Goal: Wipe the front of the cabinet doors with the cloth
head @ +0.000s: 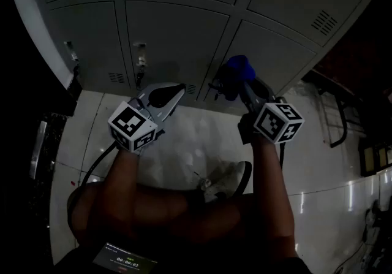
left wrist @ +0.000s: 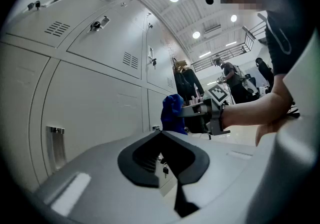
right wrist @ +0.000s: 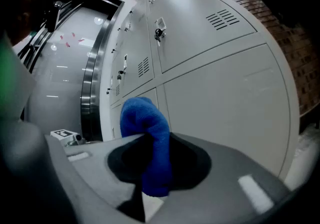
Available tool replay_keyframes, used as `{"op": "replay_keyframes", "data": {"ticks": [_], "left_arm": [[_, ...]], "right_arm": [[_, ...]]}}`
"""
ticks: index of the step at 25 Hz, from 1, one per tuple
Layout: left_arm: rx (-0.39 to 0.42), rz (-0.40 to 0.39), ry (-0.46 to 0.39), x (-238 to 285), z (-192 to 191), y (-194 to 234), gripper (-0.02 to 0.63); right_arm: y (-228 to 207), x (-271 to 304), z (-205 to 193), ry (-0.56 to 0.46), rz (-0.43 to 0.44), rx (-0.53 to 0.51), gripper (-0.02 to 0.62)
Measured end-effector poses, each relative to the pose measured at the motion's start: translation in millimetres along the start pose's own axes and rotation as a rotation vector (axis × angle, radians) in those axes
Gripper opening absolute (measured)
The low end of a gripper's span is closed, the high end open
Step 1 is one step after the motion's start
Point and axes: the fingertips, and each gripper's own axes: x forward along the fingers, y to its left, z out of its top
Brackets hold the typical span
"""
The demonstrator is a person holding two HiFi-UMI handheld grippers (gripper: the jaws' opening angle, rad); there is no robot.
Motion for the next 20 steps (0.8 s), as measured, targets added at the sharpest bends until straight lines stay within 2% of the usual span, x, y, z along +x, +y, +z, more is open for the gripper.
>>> {"op": "replay_keyframes", "data": {"ticks": [8,14,20], "left_arm": [[-0.004,0.013,0.007,0.3,-0.7,6.4,0.005],[0.008,-0.014,-0.002,3.2,0.6,0.0,0.006],[0.004,-0.021,0.006,5.2,-2.9,-2.4,0.005]], "right_arm": [[-15.3,35.4,55.0,-0.005,-0.047,-0.017,0.080],[-23.1,51.9,67.6,0.014,-0.075,-0.039,0.080],[-32.1,45.3,72.3,0.001,-0.111,-0.050,0.080]]}}
